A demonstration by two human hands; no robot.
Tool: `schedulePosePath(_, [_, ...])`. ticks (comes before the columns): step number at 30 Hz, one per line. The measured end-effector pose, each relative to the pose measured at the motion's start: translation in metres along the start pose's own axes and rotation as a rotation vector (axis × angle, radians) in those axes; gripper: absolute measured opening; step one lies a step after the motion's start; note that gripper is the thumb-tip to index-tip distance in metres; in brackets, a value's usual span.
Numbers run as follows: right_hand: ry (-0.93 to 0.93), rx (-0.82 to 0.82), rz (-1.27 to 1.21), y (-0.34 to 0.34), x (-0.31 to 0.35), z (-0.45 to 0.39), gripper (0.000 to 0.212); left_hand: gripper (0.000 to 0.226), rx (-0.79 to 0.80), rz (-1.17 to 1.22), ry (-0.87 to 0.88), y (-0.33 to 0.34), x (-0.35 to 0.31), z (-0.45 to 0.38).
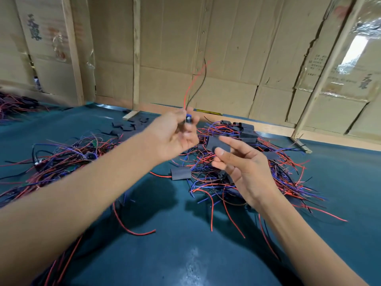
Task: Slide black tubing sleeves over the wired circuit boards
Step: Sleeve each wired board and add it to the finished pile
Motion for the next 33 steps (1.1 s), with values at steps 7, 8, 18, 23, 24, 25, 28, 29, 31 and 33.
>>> schedulePosePath(7, [-0.013,0.089,0.179,-0.002,-0.006,-0.001,0.050,0.029,-0.040,0.298,0.113,-0.023,0.045,-0.009])
schedulePosePath(8, [-0.005,0.082,0.235,-0.003,-0.009,-0.001,0.054,0.026,-0.015,0.313,0.126,-0.024,0.044,-0.007])
schedulePosePath(18, [0.069,0.119,0.360,-0.004,-0.023,0.003,0.047,0.041,0.100,0.308,0.291,-0.043,0.018,0.003])
schedulePosePath(23, [0.122,0.153,0.363,0.002,-0.029,0.006,0.045,0.048,0.182,0.437,0.326,-0.041,0.009,0.010])
schedulePosePath(24, [0.131,0.161,0.337,0.003,-0.030,0.007,0.043,0.048,0.185,0.455,0.324,-0.041,0.008,0.011])
schedulePosePath(25, [0.139,0.163,0.307,0.004,-0.031,0.007,0.042,0.048,0.185,0.469,0.324,-0.040,0.008,0.012])
schedulePosePath(28, [0.160,0.151,0.242,0.005,-0.033,0.007,0.041,0.048,0.189,0.505,0.325,-0.040,0.006,0.014])
schedulePosePath(29, [0.165,0.147,0.229,0.005,-0.034,0.007,0.041,0.048,0.194,0.519,0.325,-0.040,0.005,0.014])
schedulePosePath(31, [0.175,0.147,0.214,0.004,-0.034,0.007,0.043,0.048,0.202,0.546,0.325,-0.041,0.004,0.015])
schedulePosePath(33, [0.182,0.143,0.211,0.004,-0.035,0.007,0.047,0.048,0.206,0.565,0.331,-0.042,0.002,0.014])
Point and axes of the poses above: each hand's wrist, its own z-axis away from the middle knuckle, its own y-axis out of the palm, x = y × z, the point moved 1 cm from there along -z, towards the middle knuckle, and after that the axes turned 1 degree about z, right-handed, at the moved point
